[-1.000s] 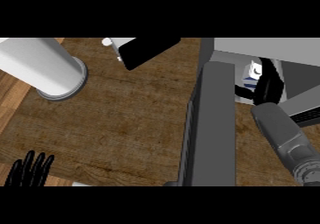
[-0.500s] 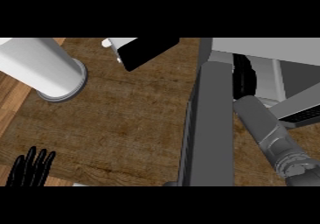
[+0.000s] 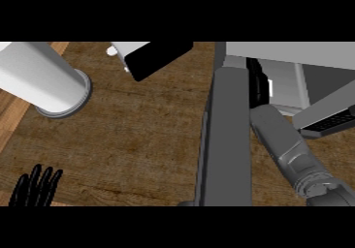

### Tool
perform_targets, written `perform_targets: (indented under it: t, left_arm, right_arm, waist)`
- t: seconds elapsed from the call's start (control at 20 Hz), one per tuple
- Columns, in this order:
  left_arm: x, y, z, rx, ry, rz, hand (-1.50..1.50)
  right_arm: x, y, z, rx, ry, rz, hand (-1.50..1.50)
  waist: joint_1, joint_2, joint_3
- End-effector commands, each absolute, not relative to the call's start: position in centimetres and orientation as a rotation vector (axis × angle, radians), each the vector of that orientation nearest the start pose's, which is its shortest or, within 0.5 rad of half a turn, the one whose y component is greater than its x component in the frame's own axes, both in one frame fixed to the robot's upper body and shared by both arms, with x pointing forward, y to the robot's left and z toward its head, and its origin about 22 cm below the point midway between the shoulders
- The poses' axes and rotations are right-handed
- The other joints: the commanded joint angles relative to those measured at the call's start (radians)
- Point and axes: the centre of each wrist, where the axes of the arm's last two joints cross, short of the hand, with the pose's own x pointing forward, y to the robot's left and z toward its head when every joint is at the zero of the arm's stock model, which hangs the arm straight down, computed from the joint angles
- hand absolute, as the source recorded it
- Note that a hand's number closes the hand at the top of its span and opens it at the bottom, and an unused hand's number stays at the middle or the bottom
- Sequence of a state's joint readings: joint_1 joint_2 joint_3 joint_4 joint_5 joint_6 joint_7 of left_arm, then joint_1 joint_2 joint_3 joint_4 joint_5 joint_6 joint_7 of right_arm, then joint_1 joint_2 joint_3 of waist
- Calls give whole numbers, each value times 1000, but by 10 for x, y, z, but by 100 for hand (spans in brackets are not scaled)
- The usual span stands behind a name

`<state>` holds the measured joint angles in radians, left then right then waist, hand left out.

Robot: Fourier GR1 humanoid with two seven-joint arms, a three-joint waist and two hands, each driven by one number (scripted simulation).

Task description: Pick up the milk, place it into the microwave and close the microwave

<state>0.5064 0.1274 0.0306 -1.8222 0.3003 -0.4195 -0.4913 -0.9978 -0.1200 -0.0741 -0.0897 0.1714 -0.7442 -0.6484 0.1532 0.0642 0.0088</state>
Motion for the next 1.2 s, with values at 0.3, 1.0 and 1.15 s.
perform_targets:
  t: [0.3,1.0,1.15]
  left_arm:
    - [97,305,-9,-283,-1900,51,-150]
    - [94,302,-4,-272,-1874,61,-150]
    - [80,294,-10,-272,-1850,54,-150]
  right_arm:
    - [391,-197,-47,-462,-1825,156,-150]
    - [320,-205,-124,-258,-1871,63,-150]
    - [309,-218,-132,-200,-1854,64,-150]
  waist:
    - [-51,-25,-2]
    - [-109,-46,-5]
    - [-119,-54,-6]
